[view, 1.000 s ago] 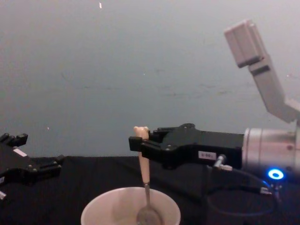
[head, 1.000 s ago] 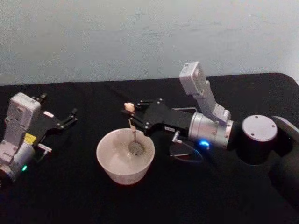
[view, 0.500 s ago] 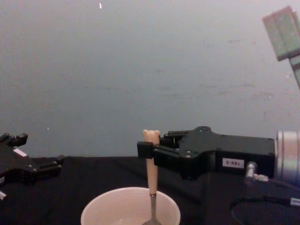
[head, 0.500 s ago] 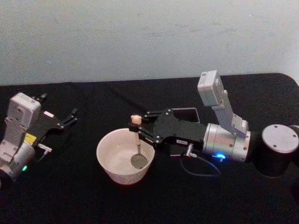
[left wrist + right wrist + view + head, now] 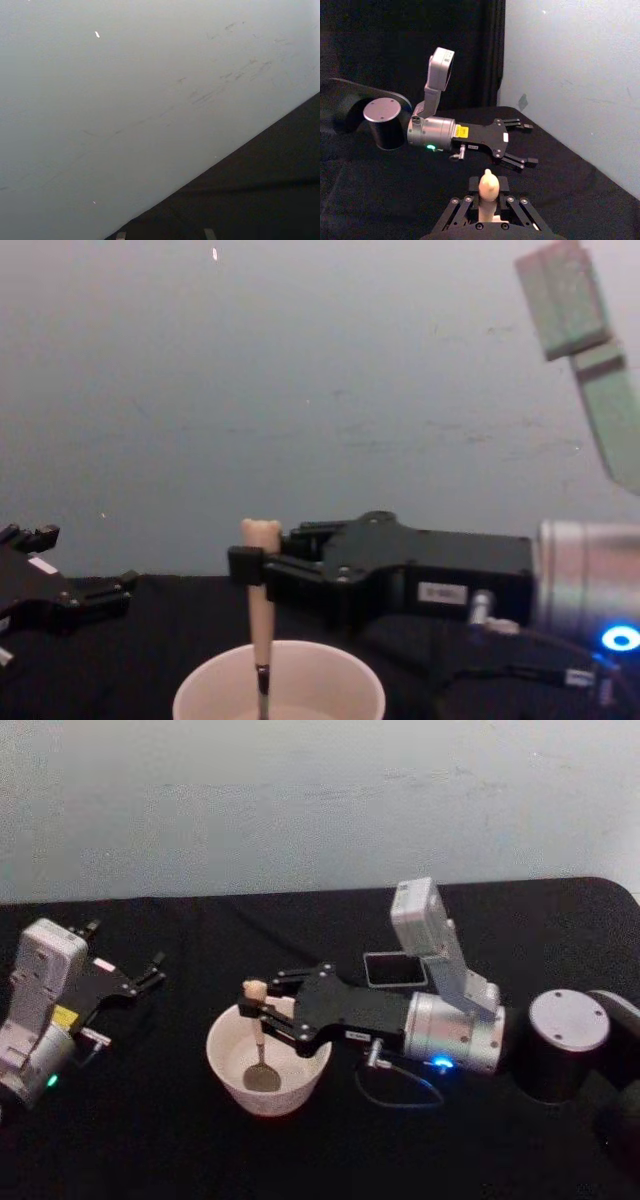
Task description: Pick up the stirring spoon with one hand, stir inside the cup, then place it back in its original position.
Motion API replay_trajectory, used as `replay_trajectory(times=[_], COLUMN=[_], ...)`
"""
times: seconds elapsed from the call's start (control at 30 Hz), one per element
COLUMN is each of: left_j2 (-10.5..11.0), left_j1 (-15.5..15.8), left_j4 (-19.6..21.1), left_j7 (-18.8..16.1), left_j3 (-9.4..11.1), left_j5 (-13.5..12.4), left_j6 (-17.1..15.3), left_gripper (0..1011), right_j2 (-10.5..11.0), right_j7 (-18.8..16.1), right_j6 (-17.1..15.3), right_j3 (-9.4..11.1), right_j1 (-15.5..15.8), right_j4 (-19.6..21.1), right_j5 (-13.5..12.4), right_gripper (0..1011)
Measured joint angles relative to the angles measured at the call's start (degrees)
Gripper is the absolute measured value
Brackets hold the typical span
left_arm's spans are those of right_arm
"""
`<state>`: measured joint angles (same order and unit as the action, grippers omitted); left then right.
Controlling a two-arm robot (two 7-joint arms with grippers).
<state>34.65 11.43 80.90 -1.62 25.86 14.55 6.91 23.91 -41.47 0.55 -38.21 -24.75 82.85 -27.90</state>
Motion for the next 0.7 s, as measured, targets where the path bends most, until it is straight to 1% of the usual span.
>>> replay_trajectory(times=[0.27,0.3,0.37,0.53,0.7], left_j2=[0.0,0.0,0.0,0.0,0.0], left_j1=[0.0,0.0,0.0,0.0,0.0], left_j4=[0.0,0.0,0.0,0.0,0.0], left_j7=[0.0,0.0,0.0,0.0,0.0], left_j3=[0.0,0.0,0.0,0.0,0.0], left_j5=[0.0,0.0,0.0,0.0,0.0], left_j6=[0.0,0.0,0.0,0.0,0.0], left_gripper=[1001,1001,1001,1001,1001], right_j2=[-3.6,-3.6,-4.8,-6.2,-7.4], right_j7=[0.9,0.9,1.1,1.6,2.6], right_j6=[0.6,0.6,0.9,1.4,1.9], right_j3=[-1.4,-1.4,-1.7,-1.9,-1.3], right_j1=[-3.0,-3.0,-4.1,-5.6,-6.8], right_j4=[-5.6,-5.6,-7.8,-10.7,-13.4], right_j5=[1.5,1.5,2.2,3.0,4.0], right_gripper=[212,212,212,212,212])
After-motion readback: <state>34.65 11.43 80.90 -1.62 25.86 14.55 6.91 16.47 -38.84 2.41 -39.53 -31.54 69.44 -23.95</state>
